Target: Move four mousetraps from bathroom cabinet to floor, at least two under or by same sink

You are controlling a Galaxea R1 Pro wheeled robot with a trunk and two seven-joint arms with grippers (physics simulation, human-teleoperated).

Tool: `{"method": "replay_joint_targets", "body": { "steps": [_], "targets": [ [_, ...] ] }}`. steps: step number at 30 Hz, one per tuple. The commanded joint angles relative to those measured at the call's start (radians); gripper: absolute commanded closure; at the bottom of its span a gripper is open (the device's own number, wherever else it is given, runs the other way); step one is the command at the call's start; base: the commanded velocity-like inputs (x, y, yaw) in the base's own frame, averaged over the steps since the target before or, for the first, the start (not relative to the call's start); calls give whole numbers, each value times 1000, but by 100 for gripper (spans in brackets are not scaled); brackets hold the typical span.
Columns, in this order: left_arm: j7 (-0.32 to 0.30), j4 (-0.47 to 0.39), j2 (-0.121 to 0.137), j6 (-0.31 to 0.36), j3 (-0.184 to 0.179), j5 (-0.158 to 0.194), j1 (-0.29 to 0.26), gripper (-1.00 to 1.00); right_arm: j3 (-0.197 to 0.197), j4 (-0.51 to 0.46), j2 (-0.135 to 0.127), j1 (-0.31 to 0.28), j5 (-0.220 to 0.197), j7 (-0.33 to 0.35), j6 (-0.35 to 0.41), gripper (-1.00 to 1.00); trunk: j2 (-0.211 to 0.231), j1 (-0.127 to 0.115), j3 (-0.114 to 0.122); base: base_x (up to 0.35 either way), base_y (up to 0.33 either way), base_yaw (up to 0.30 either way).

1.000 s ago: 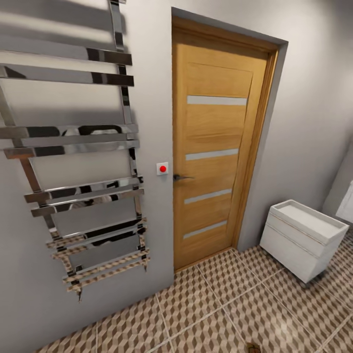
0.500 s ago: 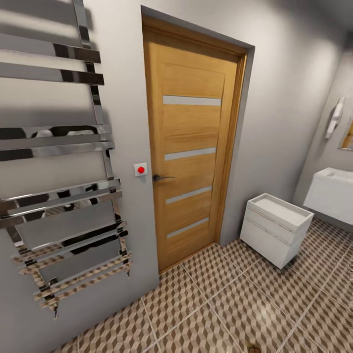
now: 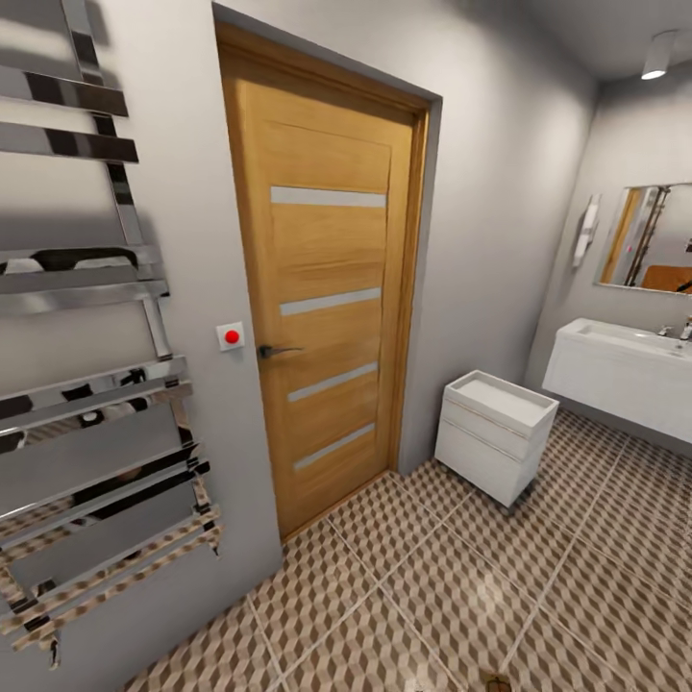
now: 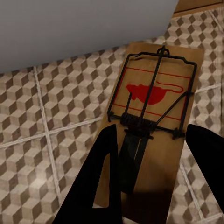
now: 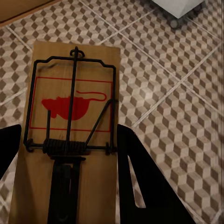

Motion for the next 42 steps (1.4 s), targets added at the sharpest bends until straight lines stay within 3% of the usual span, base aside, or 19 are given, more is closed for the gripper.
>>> {"method": "replay_joint_targets", "body": {
  "steps": [1, 42],
  "targets": [
    [-2, 3, 0, -4, -7, 6, -1, 100, 9, 4, 1, -2, -9, 1, -5, 100, -2, 1, -2, 0, 0, -272],
    [-1, 3, 0, -4, -7, 6, -1, 100, 9, 4, 1, -2, -10, 1, -5, 100, -2, 1, -2, 0, 0, -273]
  ]
}}
